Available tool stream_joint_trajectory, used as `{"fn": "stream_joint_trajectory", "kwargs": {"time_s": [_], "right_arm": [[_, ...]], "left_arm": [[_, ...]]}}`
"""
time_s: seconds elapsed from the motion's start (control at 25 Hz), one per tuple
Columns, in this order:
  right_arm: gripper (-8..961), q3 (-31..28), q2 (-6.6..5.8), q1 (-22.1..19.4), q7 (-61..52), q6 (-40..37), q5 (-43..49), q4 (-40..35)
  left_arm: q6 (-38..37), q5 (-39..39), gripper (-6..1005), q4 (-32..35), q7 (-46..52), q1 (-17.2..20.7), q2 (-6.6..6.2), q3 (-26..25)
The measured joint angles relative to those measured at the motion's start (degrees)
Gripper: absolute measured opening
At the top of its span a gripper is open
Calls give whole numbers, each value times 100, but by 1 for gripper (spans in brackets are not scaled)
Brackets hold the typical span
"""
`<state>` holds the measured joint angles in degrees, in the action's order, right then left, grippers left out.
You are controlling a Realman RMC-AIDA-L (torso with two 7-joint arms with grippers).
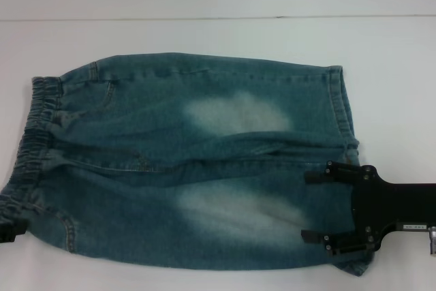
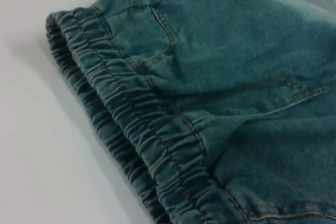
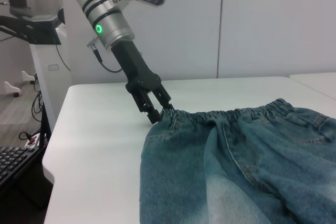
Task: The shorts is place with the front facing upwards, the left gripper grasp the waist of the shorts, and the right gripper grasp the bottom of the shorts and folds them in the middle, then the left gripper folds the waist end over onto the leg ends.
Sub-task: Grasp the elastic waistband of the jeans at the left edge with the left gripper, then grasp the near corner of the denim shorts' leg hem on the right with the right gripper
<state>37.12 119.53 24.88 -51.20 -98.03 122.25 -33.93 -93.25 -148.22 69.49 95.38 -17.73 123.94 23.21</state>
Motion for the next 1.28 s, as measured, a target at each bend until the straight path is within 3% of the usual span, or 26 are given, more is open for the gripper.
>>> {"fn": "stream_joint_trajectory", "kwargs": {"time_s": [0.4,0.6,0.72,0.96,1.28], "right_arm": [[945,-5,0,0,-4,12,0,0],[945,-4,0,-12,-6,13,0,0],[945,-28,0,-13,-101,13,1,-2],[945,-30,-9,-37,-1097,1,33,-483],[945,4,-101,97,-3325,-815,914,-1922]], "left_arm": [[-32,-29,703,-39,22,-138,-1,17],[-56,-1,478,-47,200,-169,-17,8],[-55,6,230,-49,292,-180,-20,12],[3,20,48,-50,338,-198,-14,-1],[7,-3,49,-48,341,-266,-17,19]]}}
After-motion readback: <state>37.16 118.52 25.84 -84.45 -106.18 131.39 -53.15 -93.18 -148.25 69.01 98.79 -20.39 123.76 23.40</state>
